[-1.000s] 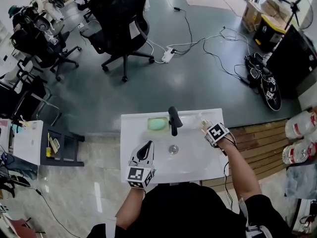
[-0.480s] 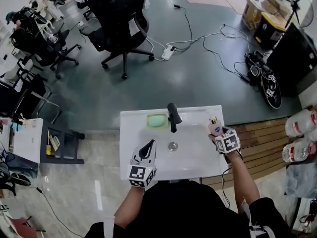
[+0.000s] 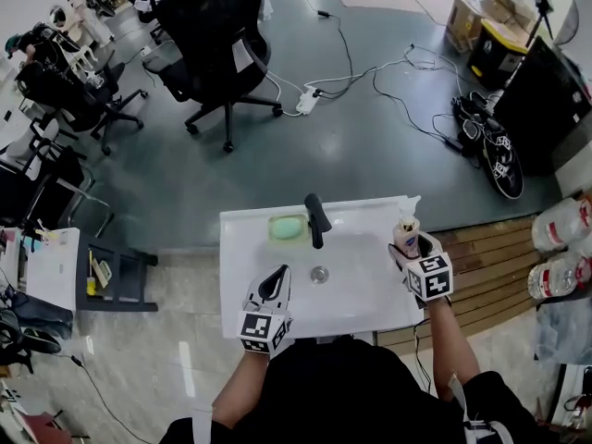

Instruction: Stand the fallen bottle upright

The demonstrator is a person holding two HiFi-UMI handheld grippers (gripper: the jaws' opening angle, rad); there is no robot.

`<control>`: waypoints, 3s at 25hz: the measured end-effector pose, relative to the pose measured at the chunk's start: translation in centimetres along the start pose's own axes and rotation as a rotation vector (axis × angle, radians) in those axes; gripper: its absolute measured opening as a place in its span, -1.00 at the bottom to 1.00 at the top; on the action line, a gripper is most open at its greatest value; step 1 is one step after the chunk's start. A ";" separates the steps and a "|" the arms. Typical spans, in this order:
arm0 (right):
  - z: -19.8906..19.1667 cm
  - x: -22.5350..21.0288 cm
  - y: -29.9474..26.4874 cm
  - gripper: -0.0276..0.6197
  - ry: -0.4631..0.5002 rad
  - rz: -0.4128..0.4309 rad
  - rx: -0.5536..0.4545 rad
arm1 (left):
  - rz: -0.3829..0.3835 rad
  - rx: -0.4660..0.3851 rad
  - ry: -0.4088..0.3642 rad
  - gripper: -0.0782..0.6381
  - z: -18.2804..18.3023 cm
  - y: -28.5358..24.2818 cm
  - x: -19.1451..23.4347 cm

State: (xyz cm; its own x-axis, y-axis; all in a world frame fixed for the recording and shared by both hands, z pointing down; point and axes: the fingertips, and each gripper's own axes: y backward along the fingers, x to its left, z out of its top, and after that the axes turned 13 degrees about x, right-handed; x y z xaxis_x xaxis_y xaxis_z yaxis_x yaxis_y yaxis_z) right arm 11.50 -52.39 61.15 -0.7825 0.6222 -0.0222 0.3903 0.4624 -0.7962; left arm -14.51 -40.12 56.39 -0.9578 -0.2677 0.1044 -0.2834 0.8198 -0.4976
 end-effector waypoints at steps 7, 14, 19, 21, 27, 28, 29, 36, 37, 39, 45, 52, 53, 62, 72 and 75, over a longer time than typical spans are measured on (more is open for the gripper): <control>3.0 -0.7 1.1 0.05 -0.005 -0.003 -0.227 | -0.006 0.003 -0.016 -0.73 0.6 -0.4 -1.0; 6.4 -2.0 0.5 0.05 0.009 -0.046 -0.440 | -0.004 0.004 -0.030 -0.73 1.1 -0.8 -1.6; 8.1 -2.8 -1.9 0.06 0.018 -0.066 -0.486 | 0.005 0.004 -0.038 -0.73 1.5 -1.3 -1.6; 8.4 -2.7 -2.9 0.06 0.038 -0.073 -0.489 | 0.008 0.005 -0.042 -0.73 1.6 -1.4 -1.5; 9.0 -2.8 -5.6 0.06 0.044 -0.074 -0.498 | 0.033 0.022 -0.046 -0.73 1.0 -1.6 -0.1; 9.0 -2.7 -6.0 0.06 0.045 -0.075 -0.495 | 0.036 0.026 -0.041 -0.73 0.8 -1.7 0.2; 8.9 -2.6 -6.3 0.07 0.048 -0.075 -0.490 | 0.038 0.029 -0.037 -0.73 0.6 -1.7 0.4; 8.2 -2.3 -6.8 0.09 0.047 -0.080 -0.500 | 0.028 0.035 -0.022 -0.73 -0.1 -2.0 0.7; 8.1 -2.4 -6.8 0.09 0.041 -0.083 -0.506 | 0.029 0.036 -0.019 -0.73 -0.1 -2.0 0.8; 7.8 -2.6 -6.5 0.10 0.038 -0.090 -0.510 | 0.027 0.036 -0.015 -0.73 -0.2 -1.9 0.6; 7.3 -2.2 -5.9 0.12 0.053 -0.101 -0.503 | 0.024 0.038 -0.012 -0.73 -0.9 -1.1 0.3; 6.3 -1.3 -3.3 0.34 0.026 -0.114 -0.500 | 0.018 0.021 -0.008 -0.73 -0.3 -0.8 0.2; 6.1 -1.0 -2.5 0.35 0.023 -0.117 -0.507 | 0.015 0.018 -0.010 -0.73 -0.2 -0.8 0.1; 6.7 3.9 4.7 0.28 0.038 -0.028 -0.578 | -0.020 -0.011 -0.045 -0.73 1.4 -1.2 -0.4; 7.5 7.5 9.0 -0.47 0.100 -0.036 -0.662 | -0.044 -0.076 -0.134 -0.73 5.1 -1.1 -1.9; 7.8 8.1 9.4 -0.65 0.095 -0.045 -0.673 | -0.023 -0.086 -0.105 -0.73 5.3 -0.9 -1.1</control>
State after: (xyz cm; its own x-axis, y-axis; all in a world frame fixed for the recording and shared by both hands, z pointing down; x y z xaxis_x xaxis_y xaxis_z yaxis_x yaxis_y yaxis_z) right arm 5.07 -47.93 48.78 -0.7714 0.6314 0.0798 0.5989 0.7626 -0.2446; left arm -12.97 -43.24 52.17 -0.9420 -0.3348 0.0218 -0.3125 0.8519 -0.4203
